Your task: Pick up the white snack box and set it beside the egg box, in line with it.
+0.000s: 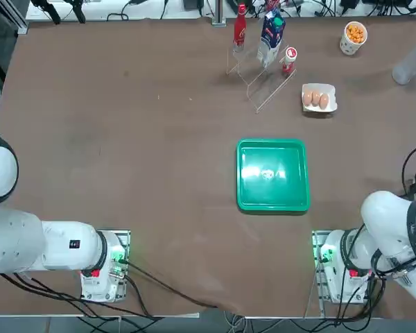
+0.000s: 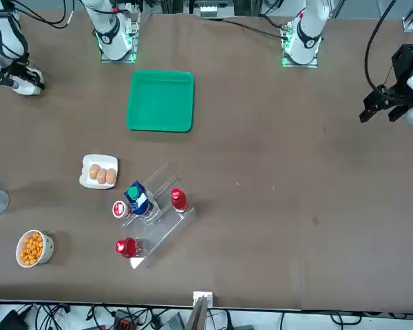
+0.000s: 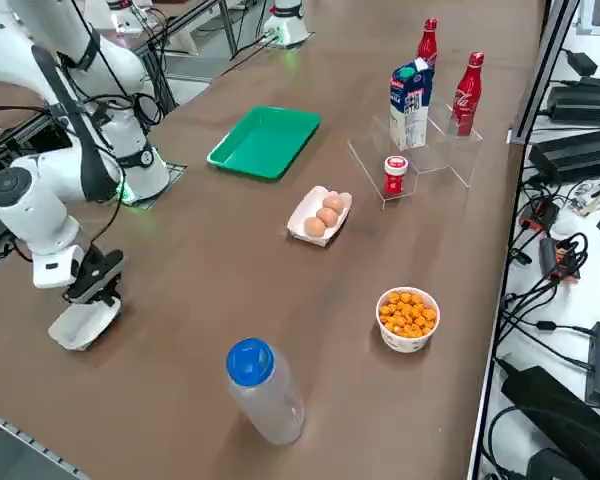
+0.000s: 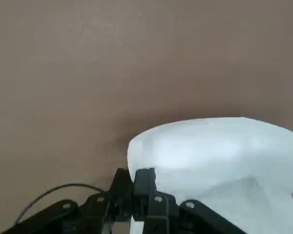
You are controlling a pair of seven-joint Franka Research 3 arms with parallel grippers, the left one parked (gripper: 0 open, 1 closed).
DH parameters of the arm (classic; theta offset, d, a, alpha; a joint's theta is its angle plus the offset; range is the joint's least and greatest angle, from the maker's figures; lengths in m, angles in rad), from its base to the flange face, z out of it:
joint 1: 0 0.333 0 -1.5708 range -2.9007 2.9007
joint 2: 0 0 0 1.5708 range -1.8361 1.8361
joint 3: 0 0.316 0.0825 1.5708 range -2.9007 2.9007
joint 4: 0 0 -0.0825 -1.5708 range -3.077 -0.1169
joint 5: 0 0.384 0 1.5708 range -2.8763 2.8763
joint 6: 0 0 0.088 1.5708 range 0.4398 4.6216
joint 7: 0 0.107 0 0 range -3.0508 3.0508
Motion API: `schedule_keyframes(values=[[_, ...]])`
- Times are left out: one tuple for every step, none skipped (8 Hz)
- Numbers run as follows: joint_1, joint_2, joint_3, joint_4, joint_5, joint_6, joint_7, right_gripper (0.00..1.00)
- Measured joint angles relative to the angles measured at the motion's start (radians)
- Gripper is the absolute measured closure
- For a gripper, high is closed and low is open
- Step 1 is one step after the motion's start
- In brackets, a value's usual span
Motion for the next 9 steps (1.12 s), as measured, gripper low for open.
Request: schedule_keyframes(values=[[0.015,-0.051,0.010,0.023,0.000,-0.109,0.000,0.98],[0.058,-0.114,0.017,0.062,0.006,-0.249,0.011,0.98],[0.130,-0.168,0.020,0.121,0.034,-0.388,0.047,0.98],[0.227,-0.194,0.025,0.205,0.066,-0.512,0.106,0.98],[0.335,-0.187,0.032,0.295,0.085,-0.596,0.191,0.98],[0.451,-0.151,0.035,0.375,0.092,-0.622,0.299,0.98],[0.562,-0.088,0.039,0.451,0.092,-0.624,0.403,0.98],[0.654,-0.005,0.040,0.532,0.091,-0.623,0.485,0.98],[0.721,0.086,0.040,0.614,0.088,-0.622,0.542,0.98]])
